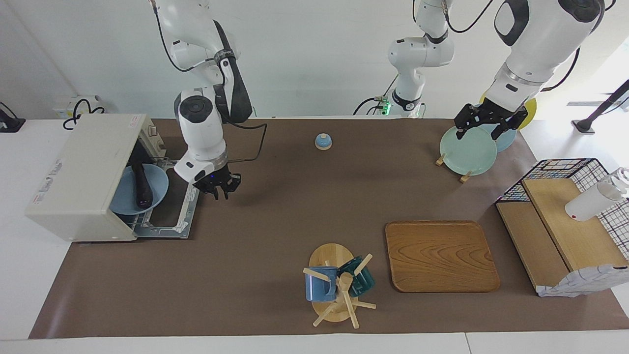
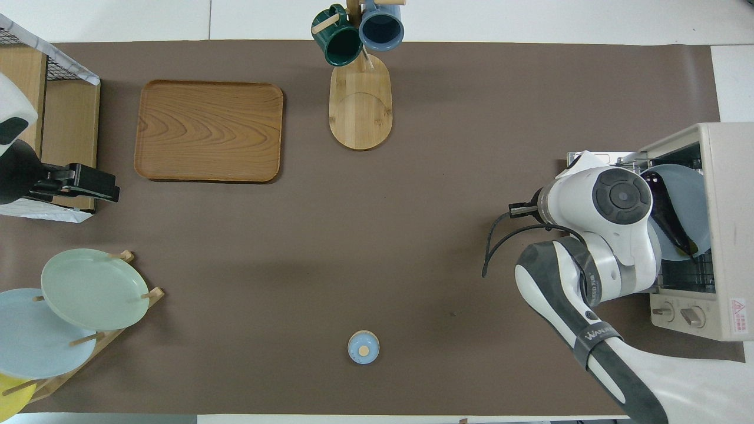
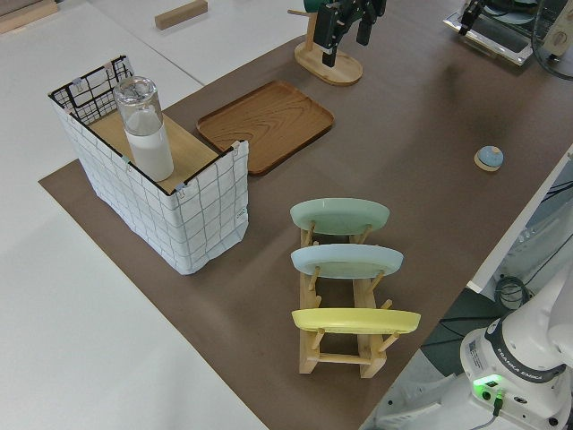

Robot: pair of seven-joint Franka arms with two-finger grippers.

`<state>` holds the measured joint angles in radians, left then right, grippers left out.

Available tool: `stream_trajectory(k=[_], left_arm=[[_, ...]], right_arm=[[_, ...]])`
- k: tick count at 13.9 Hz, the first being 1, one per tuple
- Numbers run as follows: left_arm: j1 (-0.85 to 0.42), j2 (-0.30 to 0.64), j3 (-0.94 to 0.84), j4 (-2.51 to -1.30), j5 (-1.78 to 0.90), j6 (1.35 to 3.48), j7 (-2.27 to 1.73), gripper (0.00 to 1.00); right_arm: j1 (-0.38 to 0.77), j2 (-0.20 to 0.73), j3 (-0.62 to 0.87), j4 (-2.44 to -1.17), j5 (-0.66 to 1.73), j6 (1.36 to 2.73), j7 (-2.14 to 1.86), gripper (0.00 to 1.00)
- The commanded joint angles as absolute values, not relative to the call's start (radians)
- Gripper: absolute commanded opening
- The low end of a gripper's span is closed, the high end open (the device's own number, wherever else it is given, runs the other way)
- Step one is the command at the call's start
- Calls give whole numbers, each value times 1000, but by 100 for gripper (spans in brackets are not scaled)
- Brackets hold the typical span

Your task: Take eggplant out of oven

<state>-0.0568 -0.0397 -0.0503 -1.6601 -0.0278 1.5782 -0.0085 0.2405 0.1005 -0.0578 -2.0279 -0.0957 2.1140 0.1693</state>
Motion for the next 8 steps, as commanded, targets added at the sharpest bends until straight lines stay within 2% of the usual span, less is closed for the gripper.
stream_trajectory(k=[1,5,8], left_arm=[[-45,-46,-58,-1661,-14,1580,-8,100],[-46,-46,-58,-1660,-14,1580,-8,100],[-46,-46,-58,-1661,-12,1580,-8,100]], right_arm=[[166,78,-63,-1968,-174,1958,170,52],[56,46,-60,-2038,-235,1960,128,51],[22,15,-61,-2161,-236,2122,60,49]])
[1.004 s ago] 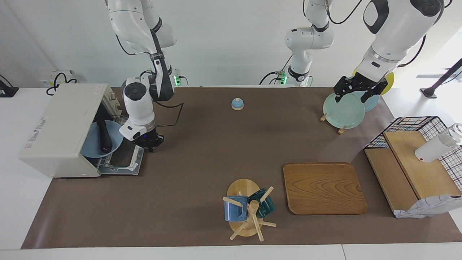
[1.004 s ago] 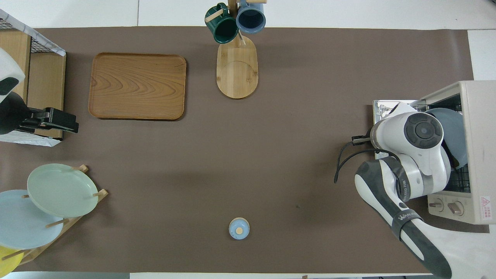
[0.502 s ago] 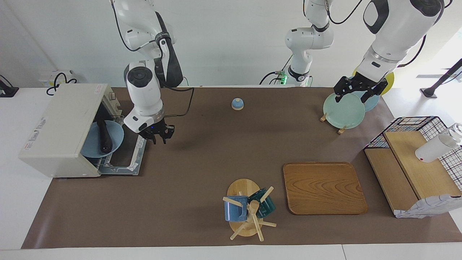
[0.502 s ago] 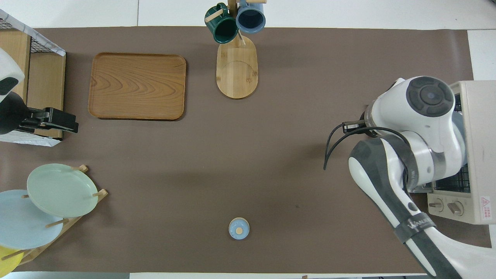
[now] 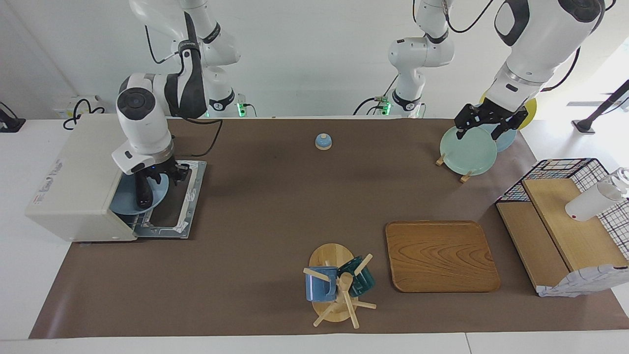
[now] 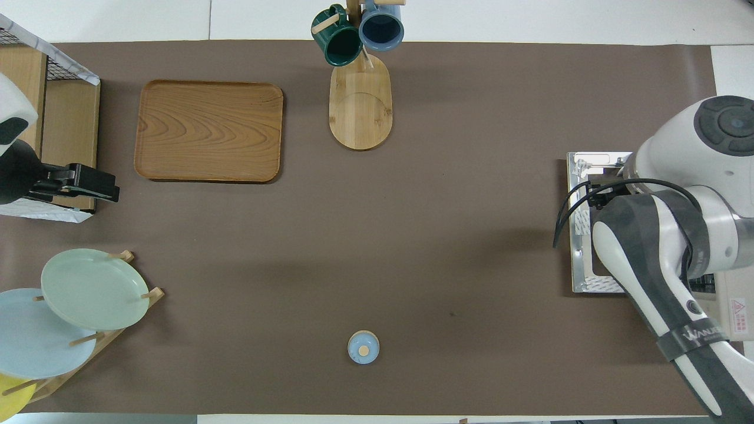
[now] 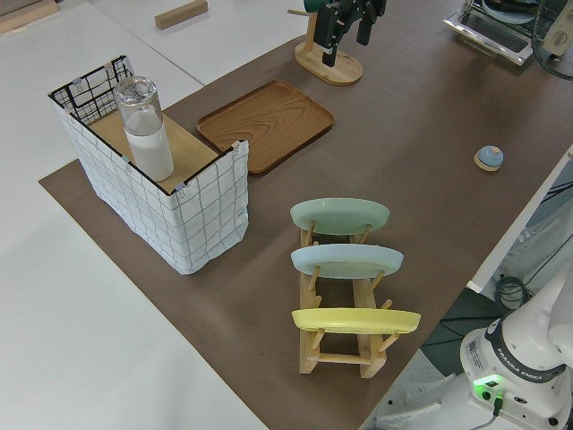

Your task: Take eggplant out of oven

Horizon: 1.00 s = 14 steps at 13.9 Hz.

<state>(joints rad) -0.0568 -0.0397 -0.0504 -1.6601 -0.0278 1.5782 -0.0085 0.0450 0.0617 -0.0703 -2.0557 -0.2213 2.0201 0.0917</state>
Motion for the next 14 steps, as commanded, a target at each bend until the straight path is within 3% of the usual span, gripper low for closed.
stream_trajectory(k=[1,5,6,9,14], left_arm=[[-46,-46,-58,-1661,-14,1580,-8,100],[-46,-46,-58,-1660,-14,1580,-8,100],[-46,-46,-58,-1661,-14,1580,-8,100],[-46,-46,-58,-1661,-14,1580,-8,100],[-46,-46,-58,-1661,-14,1580,-8,100]], right_arm=[[5,5,-61,-2190,-236,2152,49,49],[-2,-5,-61,-2215,-236,2163,17,42],[-2,-8,-61,-2227,-236,2169,14,36],[0,-14,-61,-2240,-236,2175,11,0],[44,-14,-52,-2218,-256,2120,-2,0]])
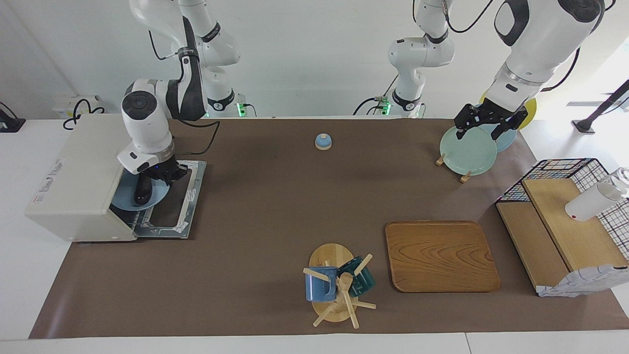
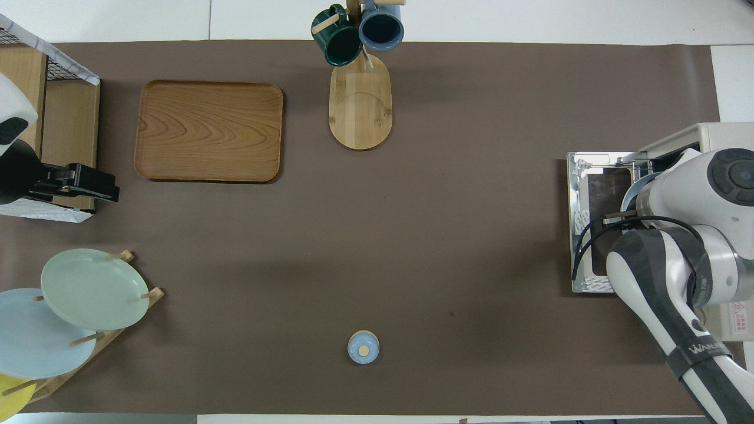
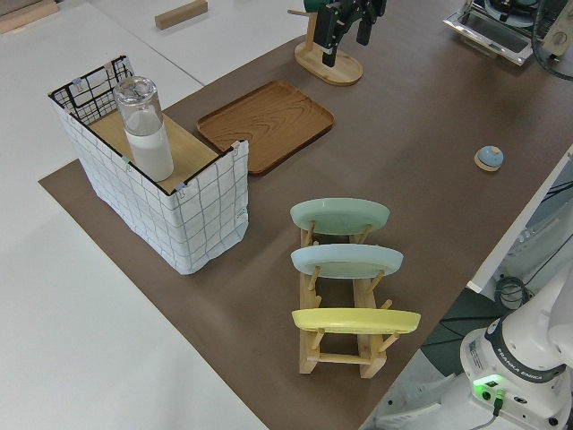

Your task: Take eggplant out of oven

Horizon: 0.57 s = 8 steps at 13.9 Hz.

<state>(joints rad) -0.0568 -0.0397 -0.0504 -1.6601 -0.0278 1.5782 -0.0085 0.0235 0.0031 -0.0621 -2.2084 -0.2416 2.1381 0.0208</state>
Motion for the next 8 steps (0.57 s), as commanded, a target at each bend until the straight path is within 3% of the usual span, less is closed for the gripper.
stream_trajectory(k=[1,5,8], left_arm=[[-46,-46,-58,-1661,-14,1582,-8,100],[-46,-46,-58,-1661,-14,1586,-6,100],[-46,-46,-60,-1661,-14,1588,-9,100]], right_arm=[[84,-6,-52,-2191,-255,2102,8,0],[271,40,-51,-2057,-227,2022,162,0],[421,142,-52,-1942,-138,2014,322,0]])
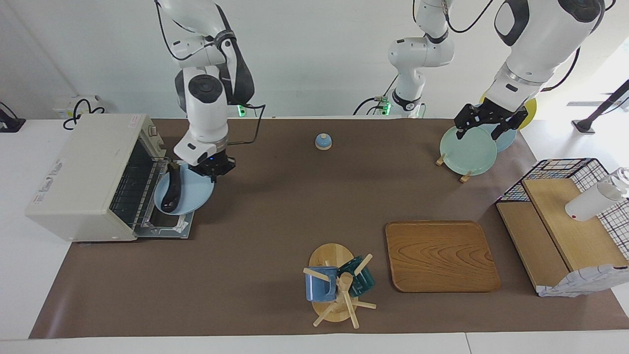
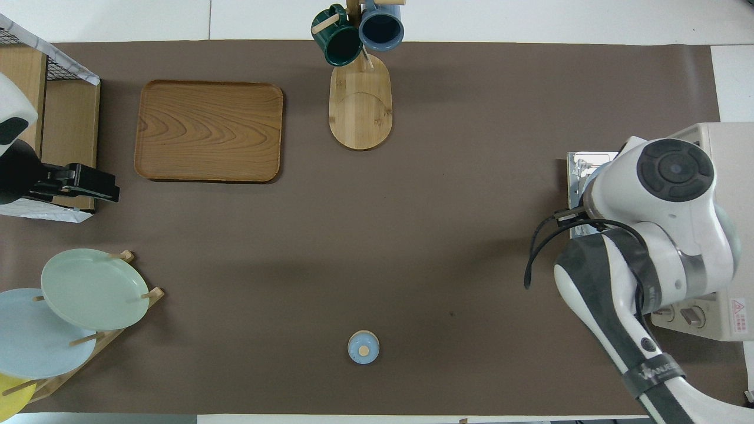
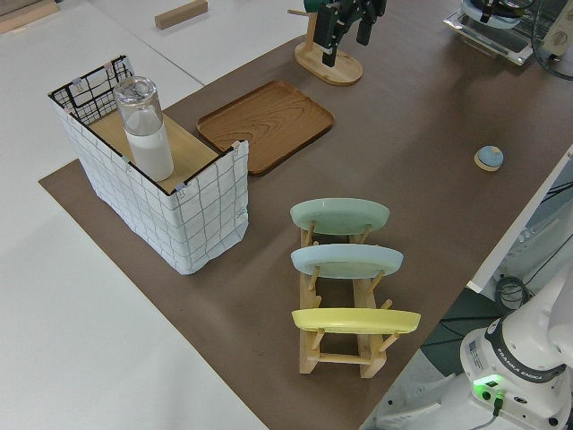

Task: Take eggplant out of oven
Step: 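Pull the blue plate with eggplant out of the oven with the right gripper, then lower the blue plate onto the table and open the right gripper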

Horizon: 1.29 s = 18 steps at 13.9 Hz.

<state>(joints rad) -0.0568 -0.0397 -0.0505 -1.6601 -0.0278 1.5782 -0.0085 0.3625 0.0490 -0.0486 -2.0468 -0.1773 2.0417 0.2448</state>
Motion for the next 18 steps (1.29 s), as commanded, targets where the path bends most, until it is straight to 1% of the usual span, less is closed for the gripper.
stream_trajectory(k=[1,2,4,5,6,8,10,12,13,14,15,18], left_arm=[[-46,-46,-58,-1661,-14,1588,-11,100],[-45,-46,-58,-1661,-14,1588,-11,100],[-41,-46,-58,-1661,-14,1589,-12,100],[-41,-46,-58,-1661,-14,1591,-12,100],[-41,-46,-58,-1661,-14,1592,-12,100],[-41,-46,-58,-1663,-14,1594,-12,100],[-41,-46,-58,-1663,-14,1595,-11,100],[-41,-46,-58,-1663,-14,1594,-11,100],[-41,-46,-58,-1663,-14,1594,-11,100],[-41,-46,-58,-1663,-14,1595,-9,100],[-41,-48,-58,-1669,-14,1595,-6,100],[-41,-58,-57,-1687,-14,1597,-11,100]], right_arm=[[472,181,-52,-1893,-138,2013,357,0],[523,236,-51,-1815,-135,1996,385,0],[630,435,-51,-1529,-132,1858,551,0],[652,493,-51,-1444,-132,1826,598,0],[664,536,-46,-1396,-133,1828,613,0],[663,564,9,-1384,-135,1874,621,0],[676,580,23,-1382,-112,1920,690,0],[730,624,21,-1385,-113,1977,756,0],[744,638,21,-1382,-117,1979,770,0],[744,640,23,-1384,-112,2018,770,0],[744,640,25,-1393,-103,2086,779,0],[750,640,28,-1428,-69,2126,796,0]])
